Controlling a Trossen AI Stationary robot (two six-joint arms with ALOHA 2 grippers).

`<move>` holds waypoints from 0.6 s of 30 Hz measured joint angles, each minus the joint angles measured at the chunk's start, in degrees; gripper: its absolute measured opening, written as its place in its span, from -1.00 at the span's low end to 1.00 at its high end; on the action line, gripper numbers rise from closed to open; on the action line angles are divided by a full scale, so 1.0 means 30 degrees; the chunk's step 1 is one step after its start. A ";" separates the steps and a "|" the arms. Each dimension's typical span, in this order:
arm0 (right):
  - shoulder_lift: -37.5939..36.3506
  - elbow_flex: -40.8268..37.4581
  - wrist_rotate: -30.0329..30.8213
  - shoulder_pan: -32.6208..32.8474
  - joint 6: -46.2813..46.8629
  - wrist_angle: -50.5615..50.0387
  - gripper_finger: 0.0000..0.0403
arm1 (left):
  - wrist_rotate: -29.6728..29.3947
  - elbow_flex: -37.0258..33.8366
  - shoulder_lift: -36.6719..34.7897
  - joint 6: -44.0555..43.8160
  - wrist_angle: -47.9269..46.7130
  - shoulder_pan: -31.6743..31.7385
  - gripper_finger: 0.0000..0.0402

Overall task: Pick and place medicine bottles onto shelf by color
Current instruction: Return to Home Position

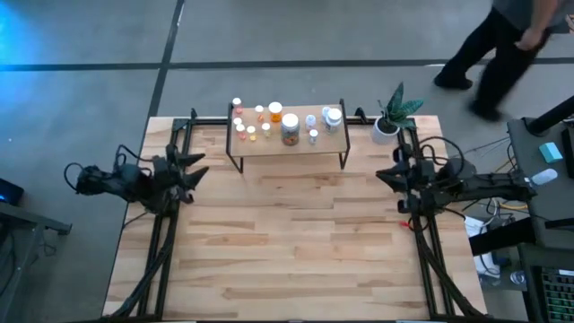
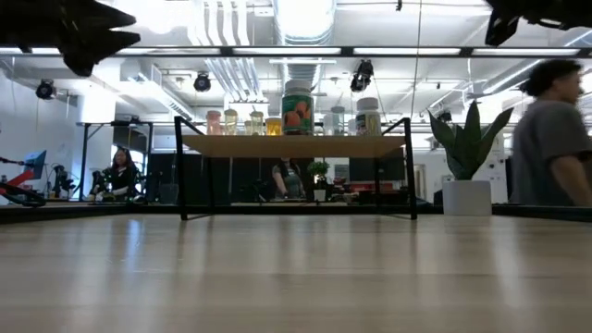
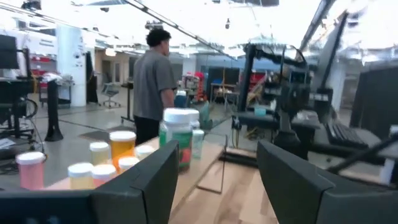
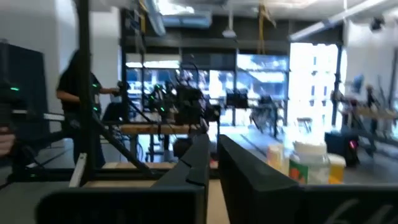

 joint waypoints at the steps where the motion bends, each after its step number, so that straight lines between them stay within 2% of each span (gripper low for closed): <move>1: -0.0174 -0.0156 -0.0258 0.0000 -0.0093 -0.0039 -0.94 | 0.0165 -0.0203 -0.0050 0.0003 0.0037 0.0000 -0.01; 8: -0.1935 -0.1351 -0.1027 0.0000 0.0227 -0.0078 -0.96 | 0.0207 -0.1384 0.0082 0.0025 -0.0206 -0.0009 -0.27; 18: -0.4892 -0.3358 -0.1352 -0.0007 0.0169 -0.0702 -0.96 | 0.0639 -0.2942 -0.0033 -0.0329 0.0864 -0.0001 -0.94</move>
